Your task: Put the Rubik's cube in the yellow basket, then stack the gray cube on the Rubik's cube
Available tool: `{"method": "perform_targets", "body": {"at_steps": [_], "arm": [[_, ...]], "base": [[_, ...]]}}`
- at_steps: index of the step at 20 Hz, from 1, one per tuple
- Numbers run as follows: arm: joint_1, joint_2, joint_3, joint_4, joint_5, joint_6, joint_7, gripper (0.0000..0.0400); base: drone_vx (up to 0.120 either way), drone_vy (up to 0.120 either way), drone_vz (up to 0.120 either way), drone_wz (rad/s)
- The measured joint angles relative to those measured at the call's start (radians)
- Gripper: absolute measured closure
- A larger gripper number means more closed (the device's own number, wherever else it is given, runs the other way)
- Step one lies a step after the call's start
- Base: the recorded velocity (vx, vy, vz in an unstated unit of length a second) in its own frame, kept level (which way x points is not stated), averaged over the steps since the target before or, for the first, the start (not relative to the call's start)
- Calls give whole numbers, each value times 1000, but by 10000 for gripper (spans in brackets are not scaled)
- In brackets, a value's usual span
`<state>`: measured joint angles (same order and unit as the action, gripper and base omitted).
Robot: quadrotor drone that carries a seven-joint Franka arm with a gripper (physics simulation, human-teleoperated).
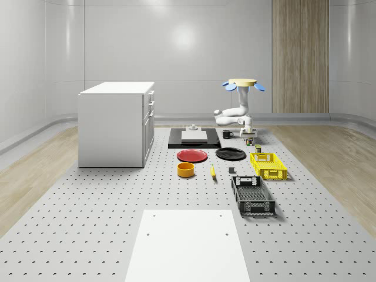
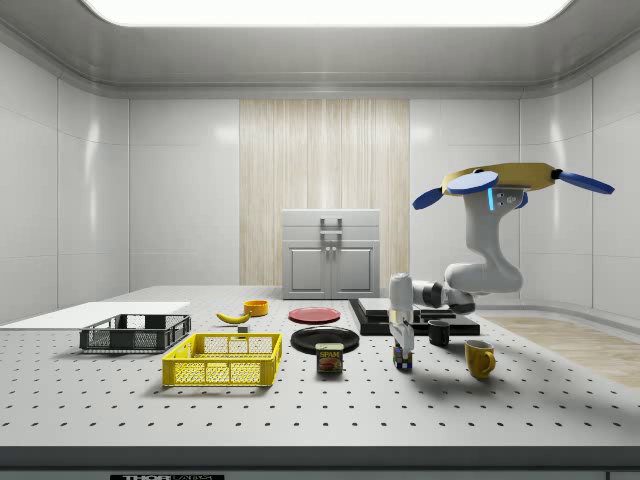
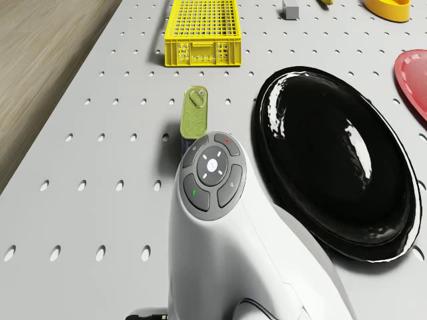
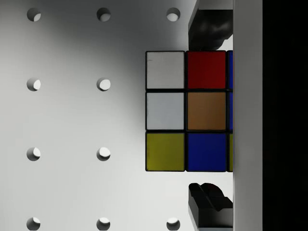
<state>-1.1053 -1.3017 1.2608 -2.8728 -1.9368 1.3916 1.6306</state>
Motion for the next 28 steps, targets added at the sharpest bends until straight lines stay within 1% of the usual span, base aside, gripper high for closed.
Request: {"method": "perform_targets", "body": {"at_steps": [5,16,18,21,23,28], "arm": [[-4,-19,-21,6,-16,26,1,0],[-44,-39,-27,41,-20,60,10,0],[-47,-44,-27,43,-19,65,11,29],[-51,-51,-27,45,-18,72,13,53],[-53,-55,-27,46,-16,77,15,62],[-57,-64,-20,46,-7,83,17,68]], "base": [[0,0,0,0],[0,0,0,0],[0,0,0,0],[0,0,0,0],[0,0,0,0],[0,0,0,0]]}}
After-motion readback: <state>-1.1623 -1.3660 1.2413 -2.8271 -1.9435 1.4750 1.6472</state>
